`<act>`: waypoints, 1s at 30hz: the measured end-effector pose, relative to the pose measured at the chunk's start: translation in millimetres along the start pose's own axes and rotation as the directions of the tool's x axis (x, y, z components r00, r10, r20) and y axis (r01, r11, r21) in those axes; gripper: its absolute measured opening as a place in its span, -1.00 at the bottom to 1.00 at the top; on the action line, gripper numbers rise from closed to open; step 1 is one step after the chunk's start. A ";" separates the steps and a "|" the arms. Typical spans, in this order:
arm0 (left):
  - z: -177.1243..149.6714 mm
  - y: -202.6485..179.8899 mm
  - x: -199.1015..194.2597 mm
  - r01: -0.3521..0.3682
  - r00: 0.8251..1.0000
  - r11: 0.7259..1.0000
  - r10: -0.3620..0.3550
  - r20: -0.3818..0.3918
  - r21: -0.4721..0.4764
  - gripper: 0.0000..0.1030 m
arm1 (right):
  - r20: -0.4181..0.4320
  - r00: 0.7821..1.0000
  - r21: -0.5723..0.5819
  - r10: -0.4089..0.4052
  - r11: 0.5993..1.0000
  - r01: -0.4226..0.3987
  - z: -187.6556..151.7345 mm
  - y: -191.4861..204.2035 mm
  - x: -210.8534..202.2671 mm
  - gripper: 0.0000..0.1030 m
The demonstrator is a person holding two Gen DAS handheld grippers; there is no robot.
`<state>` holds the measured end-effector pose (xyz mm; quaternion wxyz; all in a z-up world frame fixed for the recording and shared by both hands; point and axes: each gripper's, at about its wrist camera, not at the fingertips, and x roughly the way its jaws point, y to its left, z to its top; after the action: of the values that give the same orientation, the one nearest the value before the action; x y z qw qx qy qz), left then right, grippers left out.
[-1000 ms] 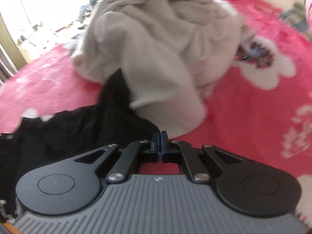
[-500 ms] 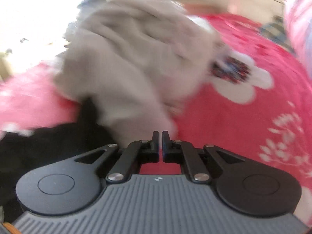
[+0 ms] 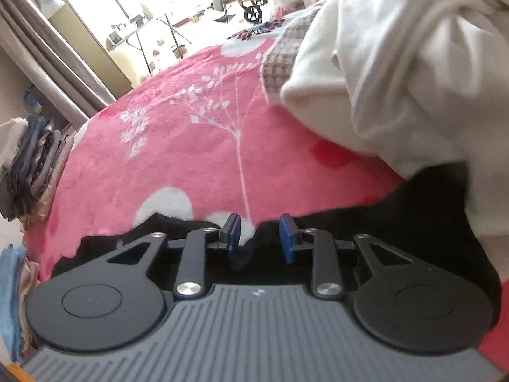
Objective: Fold clothes
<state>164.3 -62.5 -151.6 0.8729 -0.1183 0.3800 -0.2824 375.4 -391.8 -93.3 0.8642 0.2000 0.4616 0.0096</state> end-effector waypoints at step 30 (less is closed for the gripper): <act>-1.0 7.8 -1.7 0.041 0.999 0.999 -0.041 0.008 -0.033 -0.24 | -0.182 0.982 -0.045 0.044 0.998 -0.053 -33.9 64.4 72.5 -0.82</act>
<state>165.8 -55.1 -154.6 0.8662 -0.1414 0.3790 -0.2934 400.7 -306.5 -144.8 0.8229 0.1880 0.5328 0.0605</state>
